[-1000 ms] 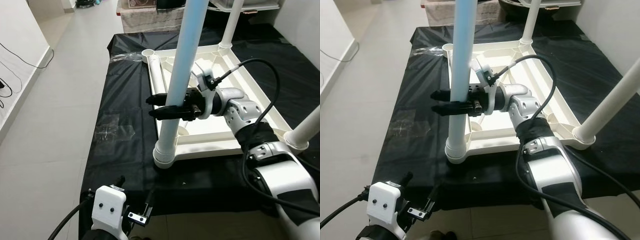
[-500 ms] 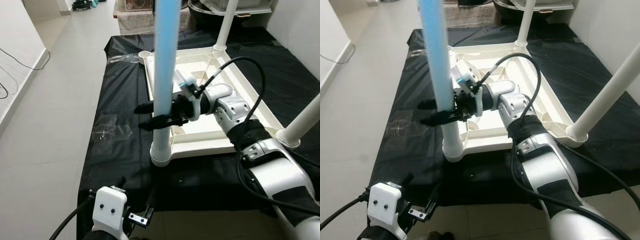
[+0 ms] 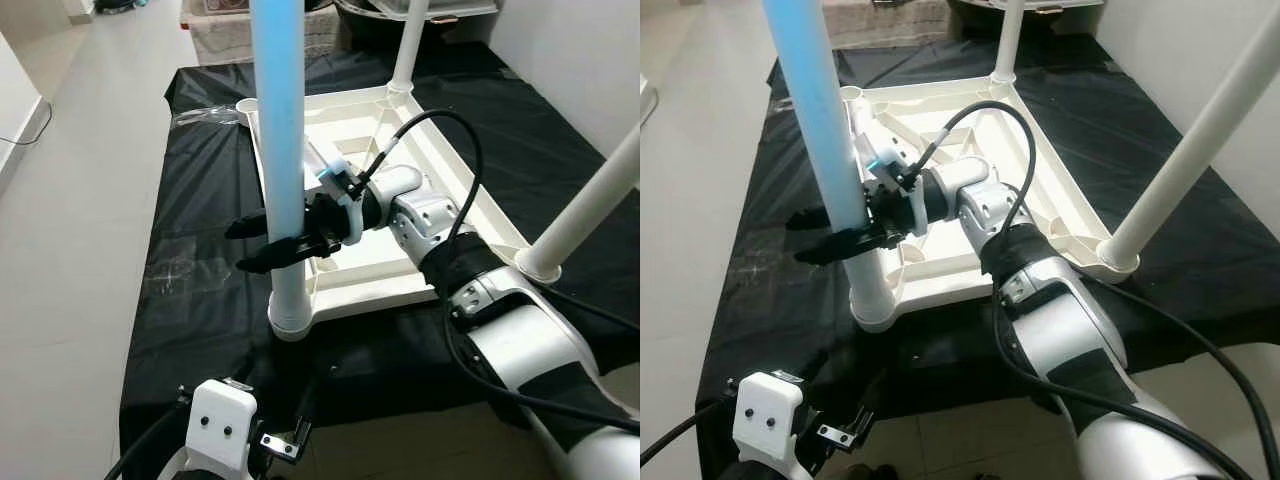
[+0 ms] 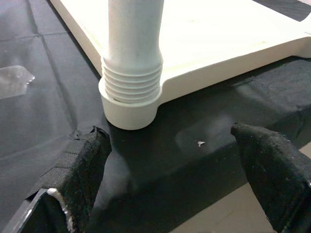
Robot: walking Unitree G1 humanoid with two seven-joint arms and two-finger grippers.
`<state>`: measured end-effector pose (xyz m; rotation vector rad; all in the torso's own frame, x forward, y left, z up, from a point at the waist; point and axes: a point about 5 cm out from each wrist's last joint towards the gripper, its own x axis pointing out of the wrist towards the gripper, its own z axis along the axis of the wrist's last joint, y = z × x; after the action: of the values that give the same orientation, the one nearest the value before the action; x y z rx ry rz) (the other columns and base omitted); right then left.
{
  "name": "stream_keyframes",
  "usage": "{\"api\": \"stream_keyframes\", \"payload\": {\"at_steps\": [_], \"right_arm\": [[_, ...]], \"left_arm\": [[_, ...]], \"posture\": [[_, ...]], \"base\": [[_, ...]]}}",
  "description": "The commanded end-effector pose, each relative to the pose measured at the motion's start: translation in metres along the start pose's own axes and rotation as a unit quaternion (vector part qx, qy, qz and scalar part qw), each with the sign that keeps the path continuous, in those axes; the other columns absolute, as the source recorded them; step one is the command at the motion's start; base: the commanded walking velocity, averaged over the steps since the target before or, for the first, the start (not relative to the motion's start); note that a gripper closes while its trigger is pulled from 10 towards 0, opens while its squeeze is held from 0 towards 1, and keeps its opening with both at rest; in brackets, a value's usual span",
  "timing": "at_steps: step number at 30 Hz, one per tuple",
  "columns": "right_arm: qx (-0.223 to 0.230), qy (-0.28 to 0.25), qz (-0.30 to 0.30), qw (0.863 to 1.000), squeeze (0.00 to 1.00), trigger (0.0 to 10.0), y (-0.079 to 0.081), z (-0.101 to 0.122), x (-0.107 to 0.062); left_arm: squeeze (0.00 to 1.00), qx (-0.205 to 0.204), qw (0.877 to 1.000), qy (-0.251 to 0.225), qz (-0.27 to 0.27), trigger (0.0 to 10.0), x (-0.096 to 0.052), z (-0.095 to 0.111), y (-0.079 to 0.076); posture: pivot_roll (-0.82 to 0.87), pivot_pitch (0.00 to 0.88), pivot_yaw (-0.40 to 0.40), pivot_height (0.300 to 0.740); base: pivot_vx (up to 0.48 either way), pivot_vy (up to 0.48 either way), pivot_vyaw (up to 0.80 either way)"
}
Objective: Building children table
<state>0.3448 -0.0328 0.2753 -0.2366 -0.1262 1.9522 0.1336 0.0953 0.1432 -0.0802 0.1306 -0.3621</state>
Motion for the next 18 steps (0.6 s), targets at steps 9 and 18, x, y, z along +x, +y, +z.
{"api": "stream_keyframes", "payload": {"at_steps": [9,18], "right_arm": [[0.066,0.024,-0.065,0.995,0.0,10.0,0.012,-0.046,-0.024],[0.058,0.029,-0.076,0.995,0.0,10.0,0.017,-0.049,-0.017]], "left_arm": [[0.0,0.009,1.0,0.009,0.002,10.0,0.003,-0.004,0.003],[0.0,0.013,1.0,0.005,0.003,10.0,0.007,-0.004,0.006]], "posture": [[0.16,0.2,-0.002,0.74],[0.15,0.193,0.001,0.74]], "base": [[0.0,0.0,0.0],[0.0,0.0,0.0]]}}
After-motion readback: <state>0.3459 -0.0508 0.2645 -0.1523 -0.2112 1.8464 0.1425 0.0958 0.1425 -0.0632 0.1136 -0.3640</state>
